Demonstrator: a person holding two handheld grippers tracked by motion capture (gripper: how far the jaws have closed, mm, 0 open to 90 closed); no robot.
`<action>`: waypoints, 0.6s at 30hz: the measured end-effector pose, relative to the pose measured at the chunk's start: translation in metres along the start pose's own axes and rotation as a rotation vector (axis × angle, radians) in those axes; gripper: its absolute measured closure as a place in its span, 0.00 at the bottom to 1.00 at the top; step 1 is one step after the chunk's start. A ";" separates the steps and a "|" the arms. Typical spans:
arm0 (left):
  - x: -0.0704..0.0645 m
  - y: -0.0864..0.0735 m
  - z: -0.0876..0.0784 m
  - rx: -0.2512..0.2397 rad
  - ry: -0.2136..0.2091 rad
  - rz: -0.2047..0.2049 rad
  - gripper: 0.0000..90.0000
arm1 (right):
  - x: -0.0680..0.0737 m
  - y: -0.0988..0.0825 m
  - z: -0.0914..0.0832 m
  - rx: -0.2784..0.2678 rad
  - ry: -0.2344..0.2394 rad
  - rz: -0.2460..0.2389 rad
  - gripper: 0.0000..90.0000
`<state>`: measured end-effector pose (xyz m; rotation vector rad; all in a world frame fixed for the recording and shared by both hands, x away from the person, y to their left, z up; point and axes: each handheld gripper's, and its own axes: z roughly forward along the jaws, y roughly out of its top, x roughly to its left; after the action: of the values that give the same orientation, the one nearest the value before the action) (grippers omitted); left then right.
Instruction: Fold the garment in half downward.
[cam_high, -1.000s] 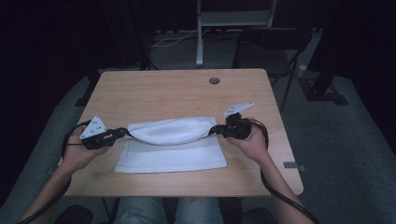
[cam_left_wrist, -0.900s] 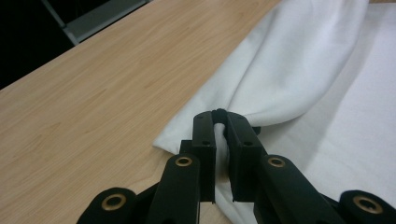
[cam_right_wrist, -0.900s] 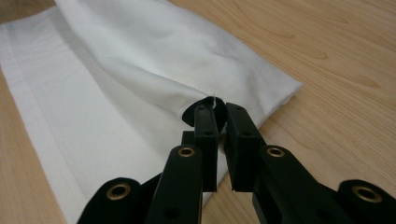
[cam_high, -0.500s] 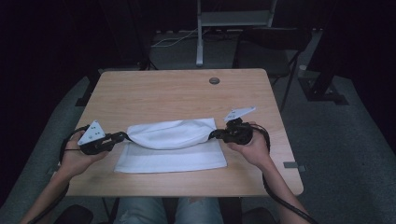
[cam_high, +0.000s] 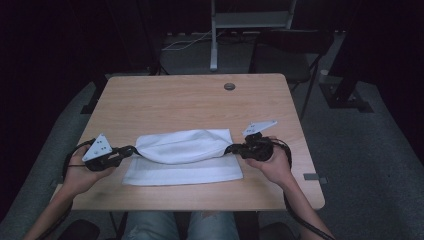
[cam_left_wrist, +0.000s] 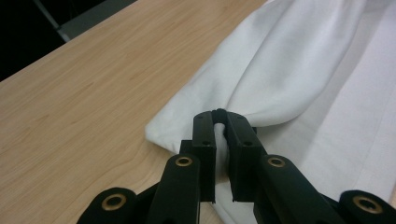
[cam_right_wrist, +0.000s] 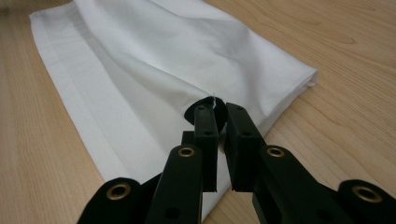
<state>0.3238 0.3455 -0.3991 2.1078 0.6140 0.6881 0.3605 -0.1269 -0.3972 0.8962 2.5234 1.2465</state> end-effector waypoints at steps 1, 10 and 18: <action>-0.001 -0.001 0.000 0.000 -0.001 0.000 0.93 | 0.001 0.000 -0.001 -0.003 0.001 0.000 0.94; -0.007 -0.003 -0.004 -0.005 -0.006 0.006 0.93 | 0.005 -0.005 -0.004 0.001 0.012 -0.007 0.94; -0.011 -0.004 -0.008 -0.003 -0.009 0.014 0.93 | 0.007 -0.009 -0.009 -0.006 0.017 -0.008 0.94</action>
<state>0.3099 0.3456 -0.4007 2.1131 0.5933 0.6867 0.3471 -0.1326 -0.3974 0.8768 2.5325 1.2644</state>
